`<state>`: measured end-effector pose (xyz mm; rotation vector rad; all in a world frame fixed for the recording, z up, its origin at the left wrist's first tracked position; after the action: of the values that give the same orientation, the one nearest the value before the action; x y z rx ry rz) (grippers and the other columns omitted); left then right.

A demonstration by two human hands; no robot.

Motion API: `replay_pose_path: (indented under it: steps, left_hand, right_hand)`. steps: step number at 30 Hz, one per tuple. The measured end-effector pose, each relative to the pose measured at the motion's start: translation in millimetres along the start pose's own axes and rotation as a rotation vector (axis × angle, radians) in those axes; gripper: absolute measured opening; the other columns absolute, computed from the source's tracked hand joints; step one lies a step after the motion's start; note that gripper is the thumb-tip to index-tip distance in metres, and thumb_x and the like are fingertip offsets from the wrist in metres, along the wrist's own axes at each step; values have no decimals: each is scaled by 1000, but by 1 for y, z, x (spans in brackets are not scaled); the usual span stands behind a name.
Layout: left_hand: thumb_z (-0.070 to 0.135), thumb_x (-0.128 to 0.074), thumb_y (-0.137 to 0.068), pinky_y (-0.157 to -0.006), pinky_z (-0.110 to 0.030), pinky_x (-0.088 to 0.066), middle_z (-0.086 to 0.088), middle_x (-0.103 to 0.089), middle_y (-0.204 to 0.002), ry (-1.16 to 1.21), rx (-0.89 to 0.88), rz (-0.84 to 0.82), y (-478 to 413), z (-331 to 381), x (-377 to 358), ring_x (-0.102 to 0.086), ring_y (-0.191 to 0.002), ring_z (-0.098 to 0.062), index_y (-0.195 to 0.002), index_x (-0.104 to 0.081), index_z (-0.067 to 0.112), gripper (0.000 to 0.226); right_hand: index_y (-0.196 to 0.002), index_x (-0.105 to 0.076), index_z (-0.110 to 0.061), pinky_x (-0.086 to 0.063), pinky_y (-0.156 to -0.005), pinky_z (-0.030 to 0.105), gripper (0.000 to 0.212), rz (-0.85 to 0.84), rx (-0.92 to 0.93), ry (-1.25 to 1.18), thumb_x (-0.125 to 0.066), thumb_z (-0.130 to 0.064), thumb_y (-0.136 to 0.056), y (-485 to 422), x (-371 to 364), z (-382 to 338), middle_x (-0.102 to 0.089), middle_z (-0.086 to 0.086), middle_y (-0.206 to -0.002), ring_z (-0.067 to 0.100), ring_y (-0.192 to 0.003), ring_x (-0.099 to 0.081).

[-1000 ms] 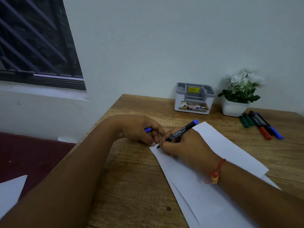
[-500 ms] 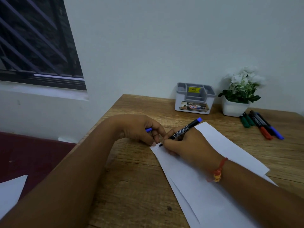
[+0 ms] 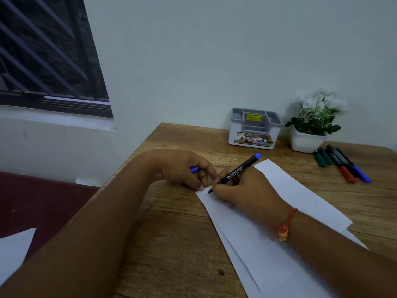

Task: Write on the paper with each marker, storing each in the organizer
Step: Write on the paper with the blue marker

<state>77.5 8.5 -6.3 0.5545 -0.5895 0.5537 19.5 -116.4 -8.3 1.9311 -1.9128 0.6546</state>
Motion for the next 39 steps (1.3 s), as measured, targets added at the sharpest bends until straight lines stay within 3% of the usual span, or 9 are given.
replay_pose_path:
  steps: [6,11,17,25,35,39]
  left_hand:
    - [5,-70,-85,-81,-20,-49,1,-70,-102,-1,-1,3,0,0,1,-62,-88,-8,-113,-68,28,36]
    - [5,-70,-85,-80,-18,-48,5,-70,-99,1,3,-2,0,0,0,-63,-88,-6,-113,-68,29,37]
    - [5,-69,-86,-74,-15,-46,6,-69,-98,-21,4,6,0,1,0,-62,-85,-3,-117,-67,26,38]
    - [5,-69,-86,-82,-20,-47,6,-69,-99,-18,5,8,0,0,1,-63,-89,-5,-119,-66,25,39]
    - [4,-69,-86,-81,-17,-46,7,-69,-97,-17,8,-2,-1,1,1,-63,-89,-4,-120,-66,24,39]
    - [5,-69,-86,-82,-20,-46,6,-70,-99,-28,12,5,-1,0,1,-63,-88,-4,-119,-66,27,40]
  right_hand:
    - [-77,-76,-24,-56,-67,38,2,-14,9,-3,-74,-24,-76,-1,-1,1,-70,7,-67,8,-60,-62]
    - [-75,-76,-24,-59,-73,43,9,-21,0,9,-74,-31,-71,0,1,-1,-72,7,-71,10,-64,-65]
    - [-76,-76,-25,-59,-74,45,4,8,0,40,-72,-27,-75,-1,1,1,-72,8,-73,17,-68,-68]
    - [-77,-74,-23,-59,-75,47,7,20,6,57,-69,-28,-74,-1,2,2,-71,10,-72,25,-73,-70]
    - [-76,-74,-22,-59,-72,42,4,12,5,49,-71,-24,-77,-3,1,2,-71,8,-68,12,-63,-64]
    - [-75,-72,-18,-49,-60,28,9,-11,-21,5,-66,-19,-82,-3,3,0,-64,-2,-54,3,-51,-57]
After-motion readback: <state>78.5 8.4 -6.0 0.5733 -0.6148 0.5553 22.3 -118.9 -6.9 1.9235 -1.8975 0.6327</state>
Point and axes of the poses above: each hand's wrist, its own y-axis away from the middle knuckle, its own x-axis out of the back of the hand, z = x × y, the point moved 8 cm from there along -y, towards the middle knuckle
